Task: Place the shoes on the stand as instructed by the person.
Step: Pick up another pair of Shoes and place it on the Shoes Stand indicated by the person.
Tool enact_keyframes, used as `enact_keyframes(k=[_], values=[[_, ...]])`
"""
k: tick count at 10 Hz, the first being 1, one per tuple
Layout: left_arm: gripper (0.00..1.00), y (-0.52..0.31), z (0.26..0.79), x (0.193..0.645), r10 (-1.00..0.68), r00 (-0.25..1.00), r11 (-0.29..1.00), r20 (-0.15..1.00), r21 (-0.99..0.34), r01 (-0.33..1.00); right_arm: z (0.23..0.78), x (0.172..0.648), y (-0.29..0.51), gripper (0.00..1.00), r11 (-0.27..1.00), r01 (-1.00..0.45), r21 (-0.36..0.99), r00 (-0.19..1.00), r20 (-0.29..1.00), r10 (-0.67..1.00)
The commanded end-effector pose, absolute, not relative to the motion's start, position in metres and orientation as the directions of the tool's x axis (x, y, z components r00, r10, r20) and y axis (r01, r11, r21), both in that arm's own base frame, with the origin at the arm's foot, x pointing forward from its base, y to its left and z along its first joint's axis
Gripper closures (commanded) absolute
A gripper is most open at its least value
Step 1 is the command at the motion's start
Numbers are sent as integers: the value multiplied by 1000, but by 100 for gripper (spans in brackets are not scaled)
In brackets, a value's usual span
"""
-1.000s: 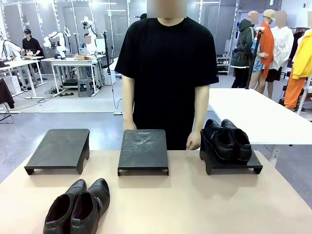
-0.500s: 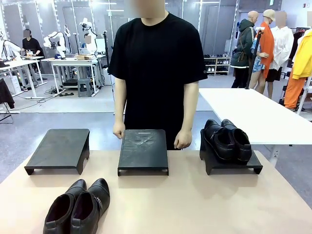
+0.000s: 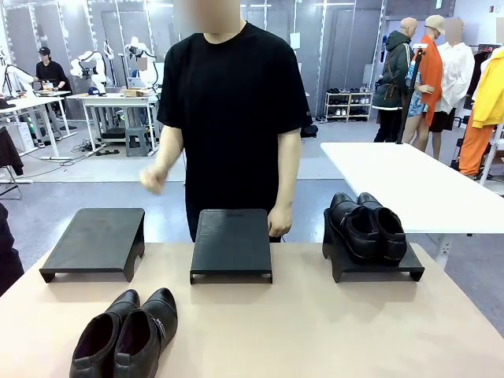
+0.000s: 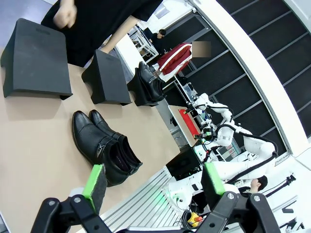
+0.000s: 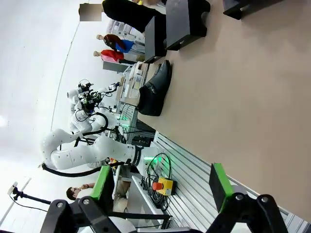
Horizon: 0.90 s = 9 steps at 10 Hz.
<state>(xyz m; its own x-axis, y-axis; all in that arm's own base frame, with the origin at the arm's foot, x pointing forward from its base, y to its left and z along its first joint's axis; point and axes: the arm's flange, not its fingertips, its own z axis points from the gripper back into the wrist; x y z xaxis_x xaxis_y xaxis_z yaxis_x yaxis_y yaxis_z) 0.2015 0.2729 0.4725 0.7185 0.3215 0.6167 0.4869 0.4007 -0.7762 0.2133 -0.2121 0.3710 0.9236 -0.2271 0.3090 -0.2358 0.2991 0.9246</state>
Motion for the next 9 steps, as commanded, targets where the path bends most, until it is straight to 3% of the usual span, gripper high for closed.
enact_keyframes(k=[1,9], values=[[0,275,474,200,314,710,394,630,-767,506,375,212,-211,0,294,-249,923,918,322,-233],[0,275,474,200,314,710,394,630,-767,506,375,212,-211,0,294,-249,923,918,322,-233]])
